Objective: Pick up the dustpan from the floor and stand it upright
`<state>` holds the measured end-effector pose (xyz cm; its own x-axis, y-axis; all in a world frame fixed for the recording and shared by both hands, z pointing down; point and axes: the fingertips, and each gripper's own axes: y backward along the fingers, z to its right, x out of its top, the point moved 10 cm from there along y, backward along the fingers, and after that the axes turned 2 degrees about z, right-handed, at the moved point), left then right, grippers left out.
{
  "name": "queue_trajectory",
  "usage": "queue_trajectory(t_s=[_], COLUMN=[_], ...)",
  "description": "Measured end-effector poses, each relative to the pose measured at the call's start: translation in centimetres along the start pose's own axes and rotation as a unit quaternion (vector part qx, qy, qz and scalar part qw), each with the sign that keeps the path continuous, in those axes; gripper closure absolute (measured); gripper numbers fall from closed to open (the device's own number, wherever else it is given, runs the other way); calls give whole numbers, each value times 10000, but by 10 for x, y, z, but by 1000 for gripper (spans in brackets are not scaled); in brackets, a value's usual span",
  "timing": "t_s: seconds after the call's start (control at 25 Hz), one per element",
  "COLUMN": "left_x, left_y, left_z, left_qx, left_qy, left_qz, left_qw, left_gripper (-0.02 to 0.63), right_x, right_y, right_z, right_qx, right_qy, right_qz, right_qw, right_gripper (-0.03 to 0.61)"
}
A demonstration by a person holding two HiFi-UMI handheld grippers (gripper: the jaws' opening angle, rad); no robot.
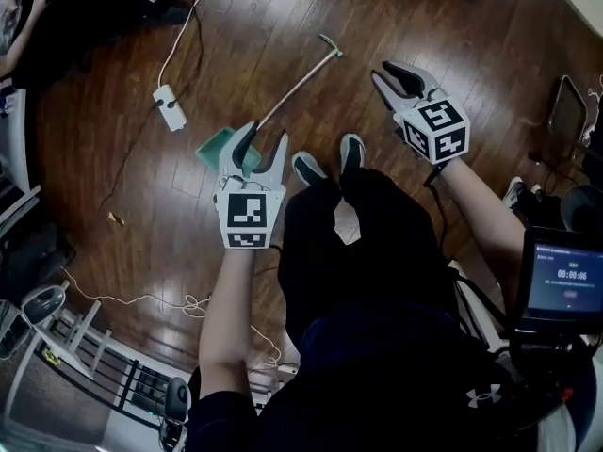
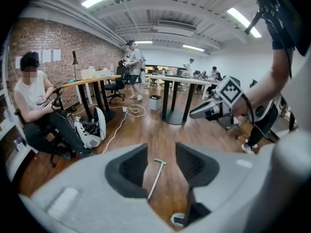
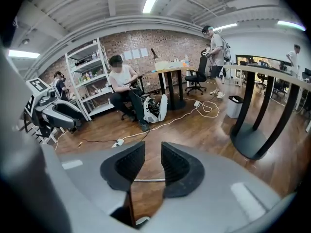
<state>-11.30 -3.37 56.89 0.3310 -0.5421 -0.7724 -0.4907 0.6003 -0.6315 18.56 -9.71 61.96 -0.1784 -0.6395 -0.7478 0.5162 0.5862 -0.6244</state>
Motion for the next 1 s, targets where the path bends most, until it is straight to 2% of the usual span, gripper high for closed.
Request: queue_trajectory(t_s=[0.2,0.44,0.52,0.6,0.84,1.0], left_x=[8,19,9,-29,-183,-235], left_y=[-20,-34,-51,-86,-216,-272], left_z=[-3,-1,-10,-26,-87,-96], left_qx=[-351,-894,-1027,-1093,-960,-1081], left_qy=[-152,103,142,188,89,-126], left_qz=[-195,-327,-425,-576,-932,-1084], left_qw=[9991,9954,9937,9922,9910,9881], left_gripper=[405,402,400,400,400,400], right_x=[9,23,20,-14,-140,-177], right_y=[-1,14,-1,-47,-223,-274], right_z=[18,49,60,73,114,135], right_qx=[13,-147,-163,-74,313,318], right_qy=[113,286,300,286,32,29], right_qz=[-184,-382,-372,-351,-378,-434], right_qw=[9998,9988,9987,9989,9988,9985], right_gripper=[456,453,451,451,452,451])
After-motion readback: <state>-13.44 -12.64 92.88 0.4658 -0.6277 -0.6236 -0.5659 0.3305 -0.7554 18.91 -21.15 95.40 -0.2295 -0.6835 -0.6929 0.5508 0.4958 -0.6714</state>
